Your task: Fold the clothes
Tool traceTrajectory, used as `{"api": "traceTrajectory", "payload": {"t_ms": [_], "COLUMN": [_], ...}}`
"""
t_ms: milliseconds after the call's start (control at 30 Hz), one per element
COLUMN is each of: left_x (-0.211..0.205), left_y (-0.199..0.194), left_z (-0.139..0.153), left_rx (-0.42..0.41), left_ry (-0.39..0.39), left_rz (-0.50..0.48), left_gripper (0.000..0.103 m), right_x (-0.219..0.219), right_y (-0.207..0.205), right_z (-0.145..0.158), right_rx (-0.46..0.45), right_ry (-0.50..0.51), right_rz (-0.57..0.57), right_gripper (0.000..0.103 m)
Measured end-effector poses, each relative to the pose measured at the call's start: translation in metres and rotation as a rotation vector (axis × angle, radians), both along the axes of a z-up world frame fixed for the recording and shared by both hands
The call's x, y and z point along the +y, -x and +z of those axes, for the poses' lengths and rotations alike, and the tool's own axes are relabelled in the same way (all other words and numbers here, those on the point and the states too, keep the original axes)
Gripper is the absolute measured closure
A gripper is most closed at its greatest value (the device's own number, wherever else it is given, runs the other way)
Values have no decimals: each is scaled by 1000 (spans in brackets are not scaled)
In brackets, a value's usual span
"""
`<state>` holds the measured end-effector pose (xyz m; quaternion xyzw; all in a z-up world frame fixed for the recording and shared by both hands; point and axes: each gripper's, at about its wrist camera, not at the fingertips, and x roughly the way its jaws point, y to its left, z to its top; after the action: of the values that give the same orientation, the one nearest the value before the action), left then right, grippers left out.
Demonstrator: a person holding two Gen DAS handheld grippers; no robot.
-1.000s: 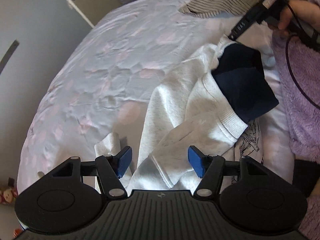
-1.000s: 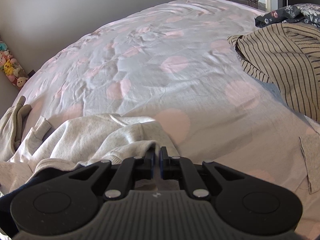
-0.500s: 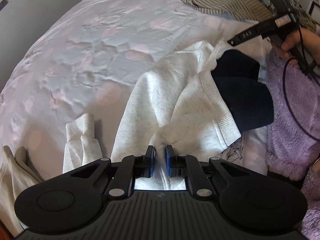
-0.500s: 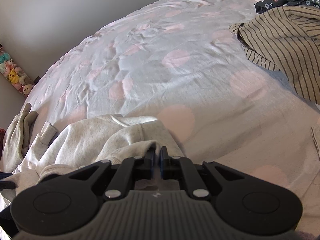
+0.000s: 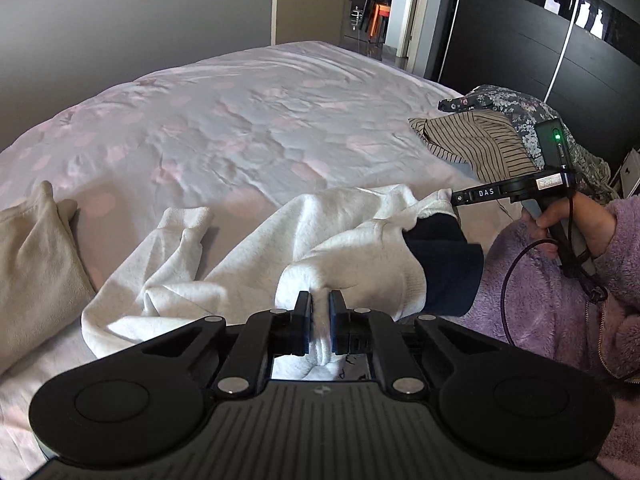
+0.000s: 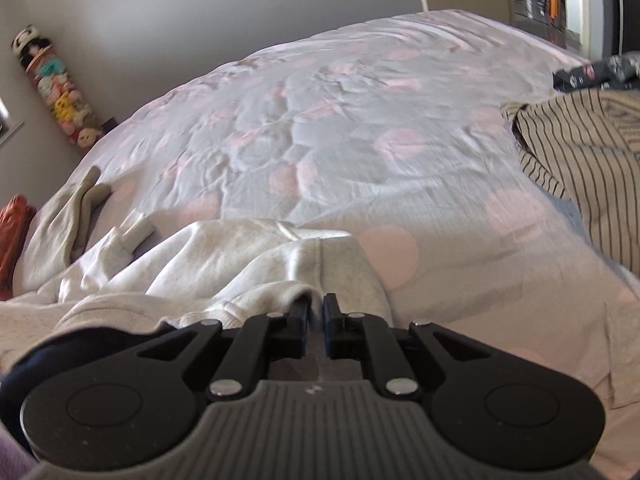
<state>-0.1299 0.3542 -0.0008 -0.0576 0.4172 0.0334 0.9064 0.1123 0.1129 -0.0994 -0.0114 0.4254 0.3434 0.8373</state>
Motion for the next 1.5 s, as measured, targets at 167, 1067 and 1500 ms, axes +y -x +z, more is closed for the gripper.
{"api": "traceTrajectory", "payload": {"t_ms": [167,1067,1500], "left_x": [-18,-53,-82], "left_y": [20,48,25], "left_z": [-8,-18,-21], "left_rx": [-24,-60,33], "left_ry": [5,-73,-386], "left_rz": [40,-9,-333], "left_gripper": [96,97,55], "right_x": [-15,90,48], "right_y": [36,201,193], "right_z": [26,19,29], "right_rx": [-84,-347,-406], "right_ry": [51,128,182], "right_rz": [122,796,722], "right_gripper": [84,63,85]}}
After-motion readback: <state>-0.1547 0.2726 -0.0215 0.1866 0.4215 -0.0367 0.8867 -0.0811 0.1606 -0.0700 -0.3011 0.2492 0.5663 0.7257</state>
